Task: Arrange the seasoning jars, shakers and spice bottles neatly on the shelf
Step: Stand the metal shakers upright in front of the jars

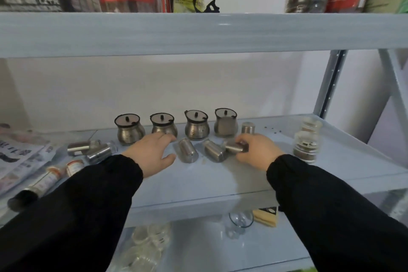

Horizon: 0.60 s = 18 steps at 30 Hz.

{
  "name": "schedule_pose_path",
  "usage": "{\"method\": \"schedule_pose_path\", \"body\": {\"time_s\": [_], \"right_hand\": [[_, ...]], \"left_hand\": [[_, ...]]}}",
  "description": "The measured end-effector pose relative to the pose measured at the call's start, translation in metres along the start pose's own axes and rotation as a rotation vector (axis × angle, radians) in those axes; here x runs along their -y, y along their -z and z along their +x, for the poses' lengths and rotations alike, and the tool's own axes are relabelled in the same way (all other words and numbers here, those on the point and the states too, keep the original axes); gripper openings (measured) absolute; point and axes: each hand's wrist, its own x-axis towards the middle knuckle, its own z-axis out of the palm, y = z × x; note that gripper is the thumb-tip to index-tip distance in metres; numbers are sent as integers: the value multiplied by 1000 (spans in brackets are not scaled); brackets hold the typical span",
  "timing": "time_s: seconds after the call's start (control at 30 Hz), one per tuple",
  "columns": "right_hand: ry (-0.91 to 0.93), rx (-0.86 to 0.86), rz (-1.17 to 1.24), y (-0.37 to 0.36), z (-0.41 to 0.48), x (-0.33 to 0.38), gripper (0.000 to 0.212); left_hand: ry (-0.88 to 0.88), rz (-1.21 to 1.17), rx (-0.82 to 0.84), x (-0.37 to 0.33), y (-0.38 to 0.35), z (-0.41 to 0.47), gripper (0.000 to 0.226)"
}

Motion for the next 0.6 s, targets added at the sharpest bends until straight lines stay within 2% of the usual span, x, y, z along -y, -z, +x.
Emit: {"method": "schedule_pose_path", "body": {"time_s": [0.17, 0.3, 0.43, 0.6], "right_hand": [[-33, -45, -95, 34, 1, 5, 17], [-44, 70, -157, 15, -19, 14, 23], [42, -119, -9, -7, -44, 20, 25], [129, 122, -99, -14, -54, 26, 40]], "left_hand": [[-36, -16, 3, 16, 1, 0, 60], [-67, -45, 14, 21, -3, -5, 61], [-97, -63, -1, 26, -5, -9, 63], [-86, -67, 3, 32, -6, -12, 64]]}}
